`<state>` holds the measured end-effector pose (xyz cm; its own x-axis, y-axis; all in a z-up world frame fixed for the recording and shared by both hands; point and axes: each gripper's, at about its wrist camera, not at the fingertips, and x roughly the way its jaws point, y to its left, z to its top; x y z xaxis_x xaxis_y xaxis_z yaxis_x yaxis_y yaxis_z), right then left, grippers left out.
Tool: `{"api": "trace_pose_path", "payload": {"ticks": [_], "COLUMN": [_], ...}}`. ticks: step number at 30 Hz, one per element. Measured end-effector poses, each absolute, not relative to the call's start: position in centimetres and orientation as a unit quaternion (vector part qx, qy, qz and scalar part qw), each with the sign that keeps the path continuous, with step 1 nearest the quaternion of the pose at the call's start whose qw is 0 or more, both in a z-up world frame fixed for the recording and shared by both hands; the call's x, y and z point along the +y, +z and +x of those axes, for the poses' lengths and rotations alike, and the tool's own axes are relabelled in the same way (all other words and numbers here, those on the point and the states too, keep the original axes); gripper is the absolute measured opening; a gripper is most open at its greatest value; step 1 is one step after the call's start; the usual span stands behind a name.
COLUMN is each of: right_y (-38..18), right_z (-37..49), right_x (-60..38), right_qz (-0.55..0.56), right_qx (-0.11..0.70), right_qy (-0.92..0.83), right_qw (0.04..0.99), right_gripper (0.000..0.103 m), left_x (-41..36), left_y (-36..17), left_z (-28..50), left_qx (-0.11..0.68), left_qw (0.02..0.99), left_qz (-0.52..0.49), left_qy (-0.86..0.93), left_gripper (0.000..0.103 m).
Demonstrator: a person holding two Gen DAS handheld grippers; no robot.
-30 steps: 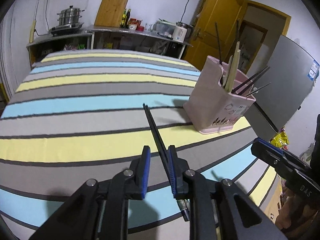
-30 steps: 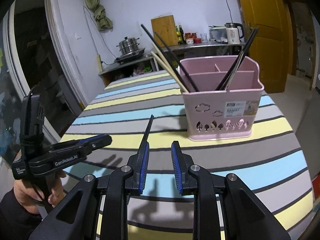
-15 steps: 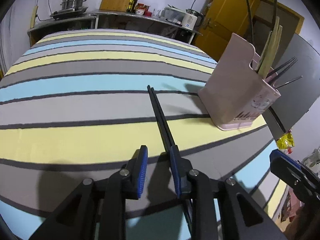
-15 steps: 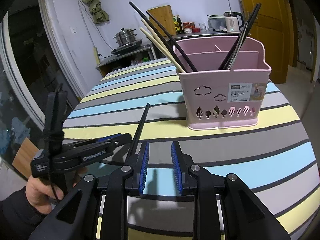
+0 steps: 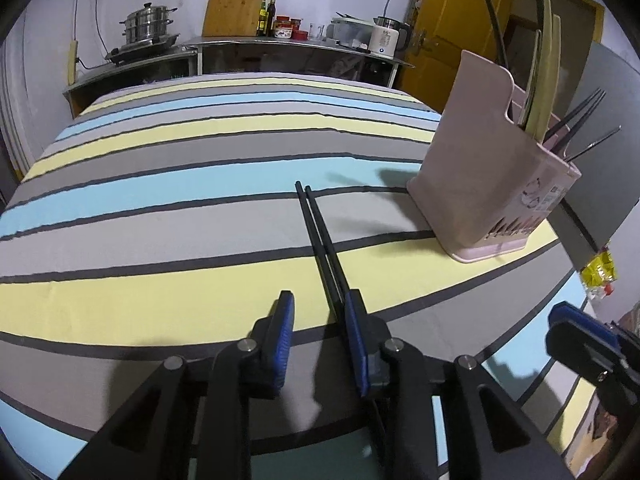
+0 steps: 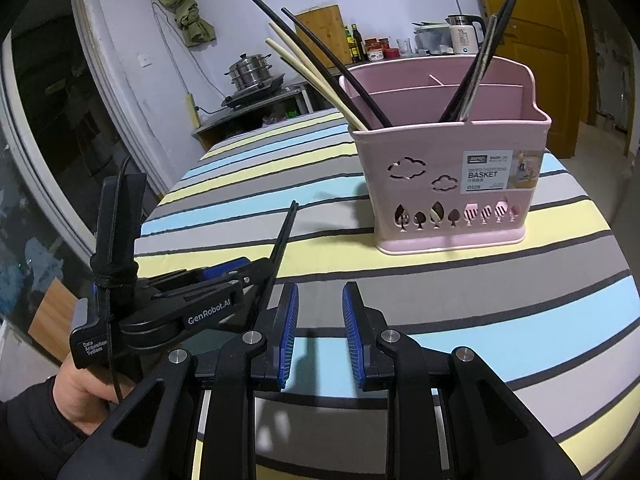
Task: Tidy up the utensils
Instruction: 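Move both open tools back to the remaining black chopsticks, then close the left tool on a black chopstick while the right tool grasps another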
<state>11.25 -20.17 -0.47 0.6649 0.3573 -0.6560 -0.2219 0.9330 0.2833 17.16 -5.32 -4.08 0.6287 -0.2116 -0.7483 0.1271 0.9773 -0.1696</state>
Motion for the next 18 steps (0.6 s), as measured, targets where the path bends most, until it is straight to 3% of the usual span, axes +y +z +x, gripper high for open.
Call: {"api": "trace_pose_path", "payload": {"ticks": [7,18], "right_y": [-0.4,-1.5], "right_z": [10.9,13.3], "right_x": [-20.3,-16.7], "right_qz": [0.094,0.074], "right_qx": [0.377,0.396], "right_qy": [0.162,0.192], "right_qw": [0.907,0.895], "right_gripper": [0.024,0.024], "left_x": [-2.4,4.3], "left_y": [-4.1,-4.2], "left_z": [15.8,14.0], "left_qx": [0.432,0.442], "left_qw": [0.895,0.89], "left_qz": [-0.072,-0.1], "left_qy": [-0.079,-0.047], "left_gripper": [0.016,0.015]}}
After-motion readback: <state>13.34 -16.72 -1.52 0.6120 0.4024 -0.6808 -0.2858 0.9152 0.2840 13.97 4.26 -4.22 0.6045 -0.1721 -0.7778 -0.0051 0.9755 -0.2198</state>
